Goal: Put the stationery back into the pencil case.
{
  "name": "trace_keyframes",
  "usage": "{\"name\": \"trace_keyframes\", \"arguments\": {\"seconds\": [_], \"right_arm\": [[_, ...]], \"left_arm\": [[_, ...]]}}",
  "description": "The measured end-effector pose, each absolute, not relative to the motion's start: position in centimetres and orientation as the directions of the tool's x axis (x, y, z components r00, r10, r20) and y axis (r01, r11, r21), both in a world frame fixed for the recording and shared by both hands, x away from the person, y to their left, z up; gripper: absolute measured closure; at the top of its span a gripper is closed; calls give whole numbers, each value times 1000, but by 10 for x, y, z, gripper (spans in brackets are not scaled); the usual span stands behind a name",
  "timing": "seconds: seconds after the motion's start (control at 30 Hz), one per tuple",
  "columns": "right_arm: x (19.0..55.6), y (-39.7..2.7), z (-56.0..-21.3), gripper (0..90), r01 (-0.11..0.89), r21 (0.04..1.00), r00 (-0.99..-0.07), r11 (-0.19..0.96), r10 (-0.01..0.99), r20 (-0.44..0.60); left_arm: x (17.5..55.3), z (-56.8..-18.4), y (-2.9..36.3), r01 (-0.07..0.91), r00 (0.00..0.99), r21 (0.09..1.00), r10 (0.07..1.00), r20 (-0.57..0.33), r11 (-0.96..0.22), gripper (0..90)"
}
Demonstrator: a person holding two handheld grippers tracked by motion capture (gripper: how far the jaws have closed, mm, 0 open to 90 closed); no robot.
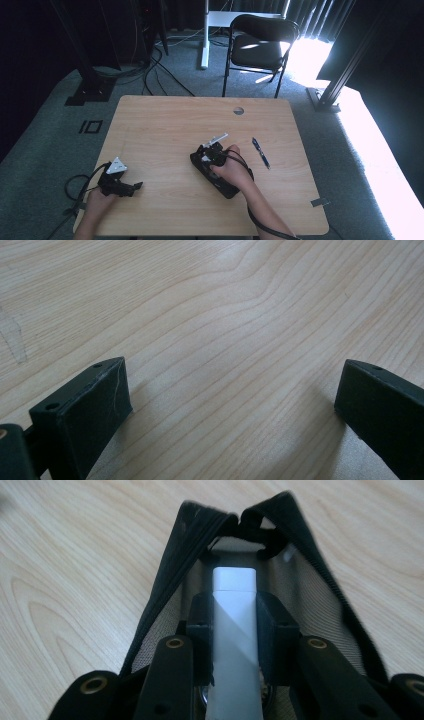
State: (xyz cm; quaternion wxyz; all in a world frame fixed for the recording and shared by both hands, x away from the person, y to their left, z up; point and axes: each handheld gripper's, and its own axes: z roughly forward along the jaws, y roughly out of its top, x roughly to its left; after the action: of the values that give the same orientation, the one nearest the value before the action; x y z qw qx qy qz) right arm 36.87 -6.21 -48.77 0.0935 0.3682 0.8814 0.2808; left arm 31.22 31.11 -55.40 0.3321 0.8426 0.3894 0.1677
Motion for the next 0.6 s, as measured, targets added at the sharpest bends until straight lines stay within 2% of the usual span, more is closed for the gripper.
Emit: {"name": "trace_keyframes", "arguments": {"seconds": [0.47, 0.6], "right_arm": [[374, -55, -502, 699, 605, 488, -733, 629, 679, 34], [375, -56, -502, 655, 619, 486, -726, 616, 685, 56]], "left_arm": [[312, -554, 311, 545, 640, 690, 768, 24, -476, 16], [312, -554, 311, 545, 641, 690, 767, 25, -477, 16]]}}
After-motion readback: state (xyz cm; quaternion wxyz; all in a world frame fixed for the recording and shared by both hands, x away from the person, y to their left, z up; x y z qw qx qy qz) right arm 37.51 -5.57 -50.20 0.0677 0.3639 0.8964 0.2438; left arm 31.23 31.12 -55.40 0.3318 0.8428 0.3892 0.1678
